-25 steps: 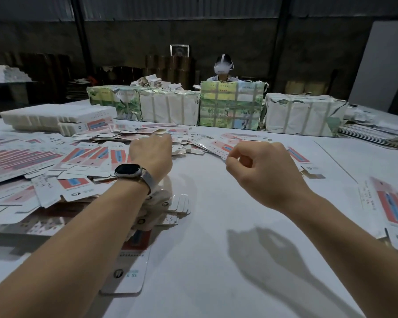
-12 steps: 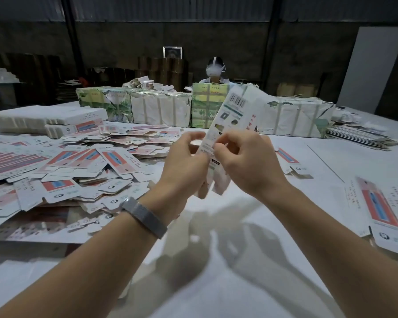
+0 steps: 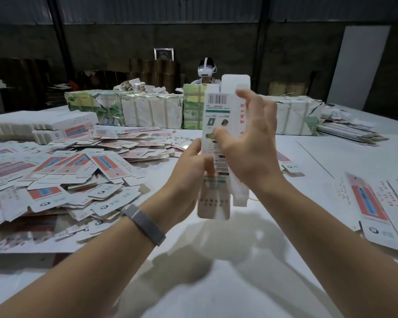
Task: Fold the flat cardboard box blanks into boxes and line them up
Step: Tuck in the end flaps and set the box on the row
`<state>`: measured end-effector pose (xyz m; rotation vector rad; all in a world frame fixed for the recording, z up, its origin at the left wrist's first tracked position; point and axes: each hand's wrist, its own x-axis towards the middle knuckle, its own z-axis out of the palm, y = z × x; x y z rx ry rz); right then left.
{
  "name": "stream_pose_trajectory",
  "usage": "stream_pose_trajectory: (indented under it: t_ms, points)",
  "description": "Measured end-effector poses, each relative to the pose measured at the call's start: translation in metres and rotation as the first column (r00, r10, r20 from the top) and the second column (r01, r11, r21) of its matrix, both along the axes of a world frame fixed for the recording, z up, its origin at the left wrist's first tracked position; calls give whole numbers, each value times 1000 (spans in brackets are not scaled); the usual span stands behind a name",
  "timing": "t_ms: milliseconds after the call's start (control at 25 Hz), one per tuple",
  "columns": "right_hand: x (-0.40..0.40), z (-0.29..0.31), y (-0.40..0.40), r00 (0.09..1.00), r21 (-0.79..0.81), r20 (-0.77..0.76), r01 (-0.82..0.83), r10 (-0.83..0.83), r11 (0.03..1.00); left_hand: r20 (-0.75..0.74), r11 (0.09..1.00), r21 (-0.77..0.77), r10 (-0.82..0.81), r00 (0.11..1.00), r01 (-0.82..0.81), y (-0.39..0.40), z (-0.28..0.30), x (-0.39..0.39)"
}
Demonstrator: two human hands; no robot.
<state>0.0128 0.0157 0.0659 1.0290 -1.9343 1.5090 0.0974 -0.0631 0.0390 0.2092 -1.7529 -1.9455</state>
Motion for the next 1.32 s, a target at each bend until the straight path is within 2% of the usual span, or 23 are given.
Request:
stream_pose_trajectory:
  t_ms: [80,160,200,280,360,440,520,640,720,840,920,1120,1320]
  points:
    - [-4,3,1,990,-150,113,-61,78,987,-43,990,-133,-43,998,37,0,13,-14]
    - [-11,2,5,982,-216,160,-61,97,975,-62,960,-280,-34,998,15,4,22,-29]
    - [-15,0,8,978,-229,175,-73,115,971,-73,952,-307,-36,997,12,5,23,-35]
    - [-21,-4,14,957,-274,212,-138,199,952,-114,961,-262,-120,986,86,2,17,-39]
    - [-27,-4,15,918,-282,272,-209,287,936,-178,958,-118,-281,943,263,1,11,-38]
    - [-27,-3,12,889,-221,329,-257,320,941,-233,912,-17,-402,886,409,8,8,-36]
    - [-22,-7,9,876,-177,351,-284,330,942,-238,883,13,-454,859,470,16,3,-36]
    - [-21,-10,7,885,-127,348,-283,310,951,-250,885,44,-439,863,463,16,0,-35]
    - [-20,-8,10,918,-38,292,-270,269,962,-233,892,80,-417,878,445,10,-1,-31]
    - [-21,2,17,977,177,125,-195,175,965,-103,928,7,-371,923,373,0,-3,-27]
    - [-23,10,22,986,257,89,-160,141,953,-50,932,-44,-361,931,359,-7,-4,-24]
    - [-21,18,29,999,475,14,-40,37,879,25,892,-72,-446,895,447,-25,-6,-13]
    - [-24,26,36,1000,543,-13,-4,14,840,2,880,-98,-466,885,464,-22,7,-18]
